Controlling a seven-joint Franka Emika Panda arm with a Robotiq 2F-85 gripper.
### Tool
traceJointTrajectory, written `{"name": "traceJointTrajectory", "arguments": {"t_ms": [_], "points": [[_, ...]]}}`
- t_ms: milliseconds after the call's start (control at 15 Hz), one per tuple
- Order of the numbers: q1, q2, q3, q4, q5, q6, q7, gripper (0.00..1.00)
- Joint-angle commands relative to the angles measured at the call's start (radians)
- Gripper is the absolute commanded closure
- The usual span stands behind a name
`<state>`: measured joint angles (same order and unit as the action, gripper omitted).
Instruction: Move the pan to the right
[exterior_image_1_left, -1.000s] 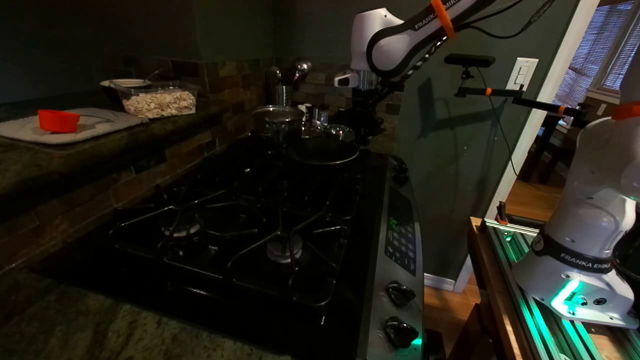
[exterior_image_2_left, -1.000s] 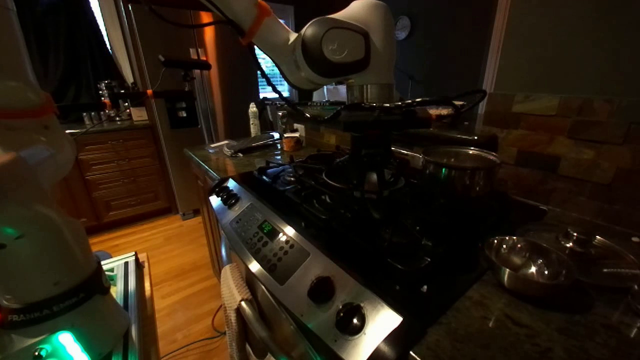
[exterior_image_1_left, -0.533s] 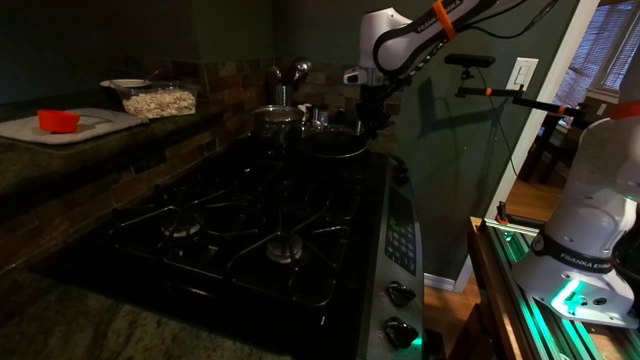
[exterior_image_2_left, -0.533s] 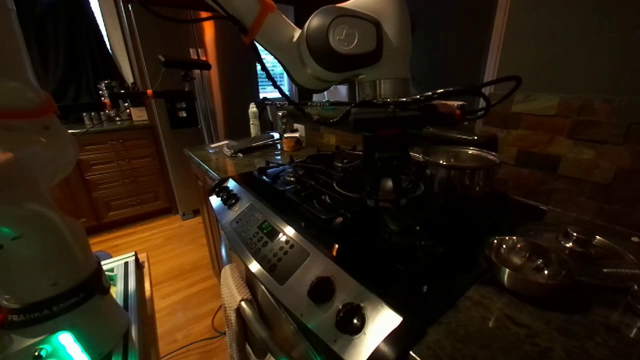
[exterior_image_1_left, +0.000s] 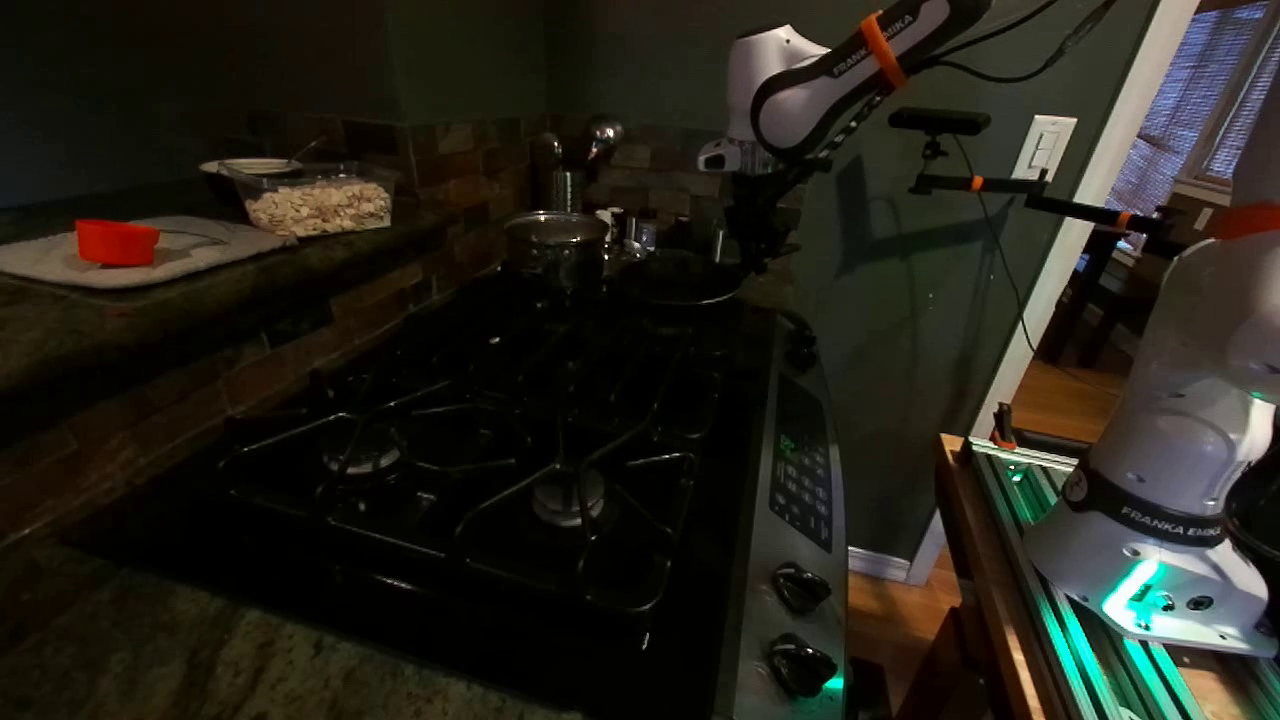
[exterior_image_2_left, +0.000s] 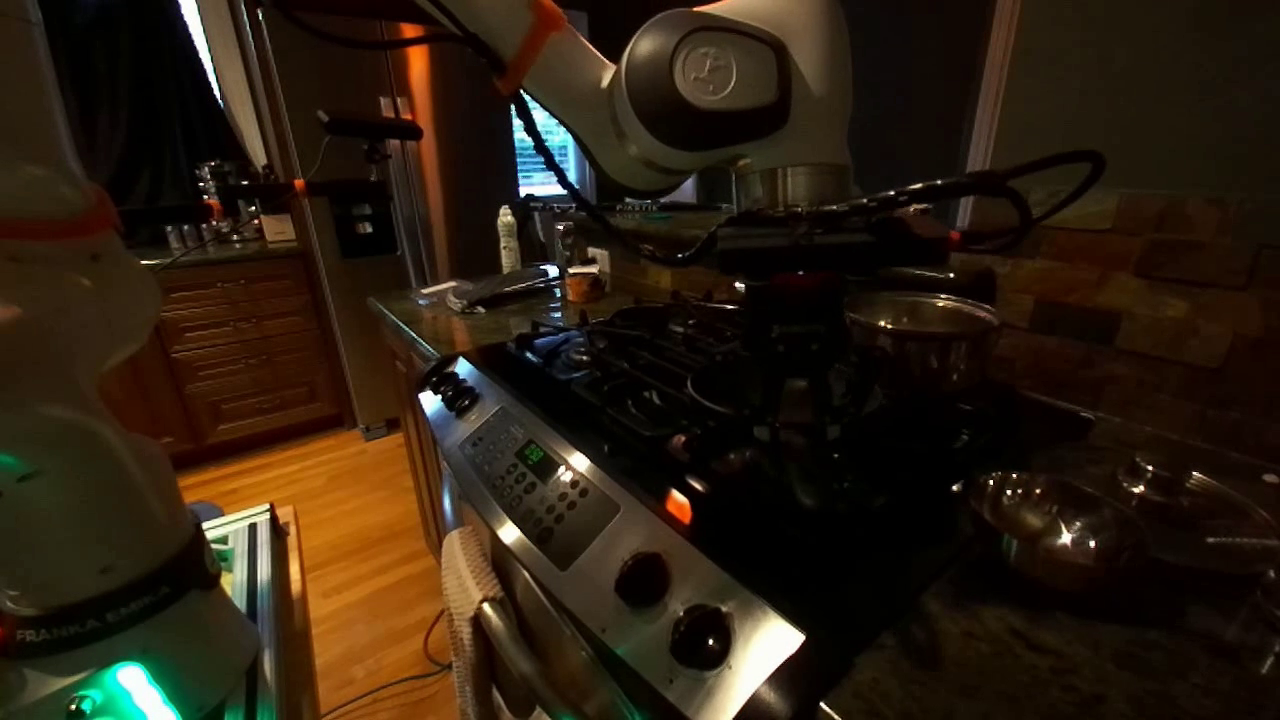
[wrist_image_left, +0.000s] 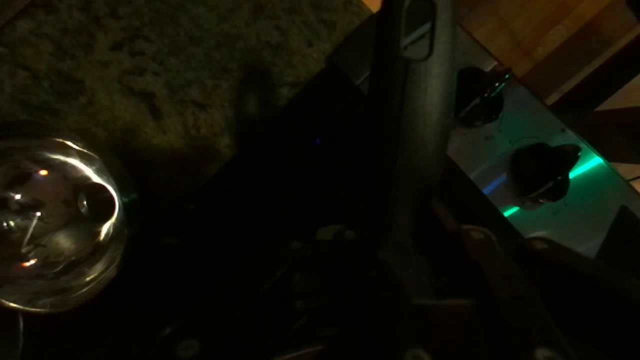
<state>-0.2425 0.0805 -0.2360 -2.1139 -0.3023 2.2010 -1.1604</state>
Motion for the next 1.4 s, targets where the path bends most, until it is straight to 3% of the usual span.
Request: {"name": "traceJointTrajectory", "arguments": {"t_ms": [0, 467, 533, 667, 1000, 1333], "points": [[-0.007, 0.034, -0.001, 0.030, -0.021, -0.017, 0.025, 0.92], [-0.006, 0.062, 0.000, 0.057, -0.060, -0.019, 0.052, 0.92], [-0.005, 0.063, 0.000, 0.059, -0.063, -0.018, 0.057, 0.42], [-0.004, 0.056, 0.002, 0.062, -0.069, -0.022, 0.061, 0.36], [-0.003, 0.005, 0.024, 0.071, 0.040, -0.124, 0.015, 0.01], [0.001, -0.045, 0.043, 0.141, 0.305, -0.387, 0.010, 0.00]]}}
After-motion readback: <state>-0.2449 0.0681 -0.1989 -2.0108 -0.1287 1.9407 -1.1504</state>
